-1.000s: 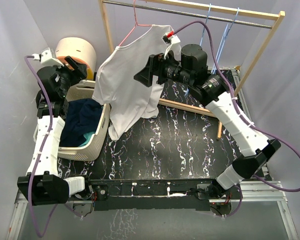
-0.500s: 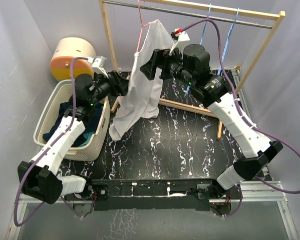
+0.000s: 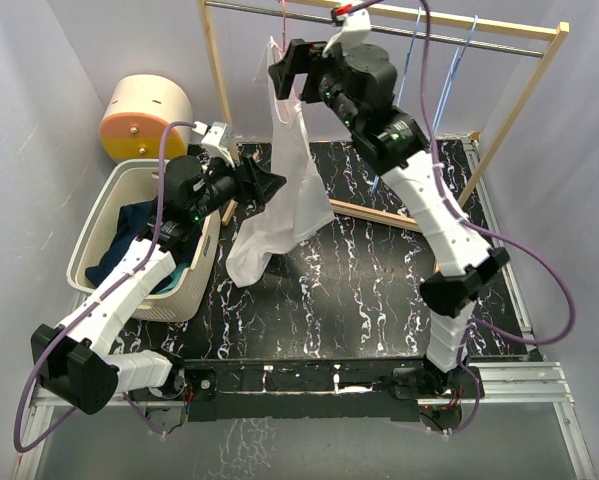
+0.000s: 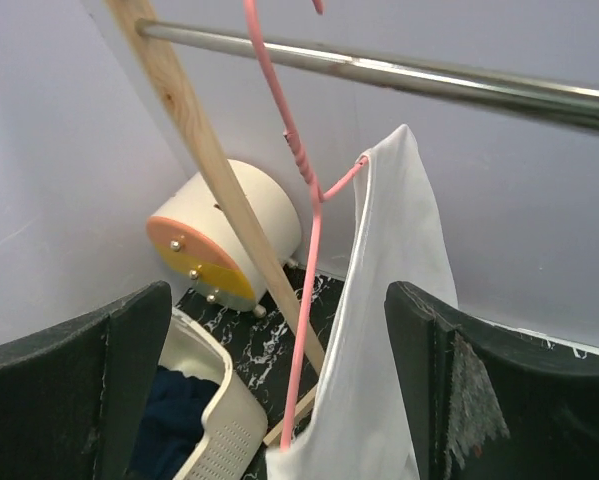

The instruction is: Remove the t-shirt from the hanger

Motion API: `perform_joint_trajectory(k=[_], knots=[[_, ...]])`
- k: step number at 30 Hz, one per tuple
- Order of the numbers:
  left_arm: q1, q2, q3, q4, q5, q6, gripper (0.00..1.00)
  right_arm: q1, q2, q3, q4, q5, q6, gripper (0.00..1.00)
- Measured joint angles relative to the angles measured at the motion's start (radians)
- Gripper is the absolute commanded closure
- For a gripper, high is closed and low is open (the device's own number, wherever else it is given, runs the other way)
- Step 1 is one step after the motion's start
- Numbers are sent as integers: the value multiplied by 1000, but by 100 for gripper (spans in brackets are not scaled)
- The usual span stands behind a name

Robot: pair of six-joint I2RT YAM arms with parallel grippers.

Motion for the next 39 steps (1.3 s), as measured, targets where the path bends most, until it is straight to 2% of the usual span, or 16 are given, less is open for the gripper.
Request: perform_joint_trajectory(k=[4,10,15,17,20,22,24,26,27,28,31,33,34,36,39], knots=[[-10,-40,-13,-63,-52,43,41,0,129,80,8,18,-28,24],[-10,-170,-26,-178,-142,122,41,1,185,18,19,77,-58,57],[-10,-301,-64,-231,-193,158,41,1,125,-134,105,126,-83,57],[-10,-342,-86,-249,-203,159,41,1,105,-156,128,143,-94,54],[-10,-379,-124,-261,-211,159,41,1,74,-162,153,158,-110,44],[-10,-393,-157,-276,-213,156,41,1,55,-162,172,167,-117,44],[-10,-397,-188,-286,-213,151,41,1,41,-156,183,170,-127,55],[-10,-398,-211,-300,-214,144,41,1,40,-129,185,167,-136,76],[-10,-398,-219,-308,-213,140,41,1,43,-111,180,166,-140,79],[-10,-399,-225,-312,-213,138,41,1,46,-95,175,163,-143,80],[-10,-410,-227,-325,-213,132,41,1,65,-35,172,161,-138,69],[-10,-422,-227,-328,-213,129,41,1,69,-27,172,159,-138,68],[-10,-429,-228,-330,-213,128,41,1,70,-27,171,158,-139,65],[-10,-441,-228,-332,-213,128,42,1,79,-27,171,154,-137,50],[-10,-453,-229,-344,-214,128,42,1,93,-27,160,150,-135,45]])
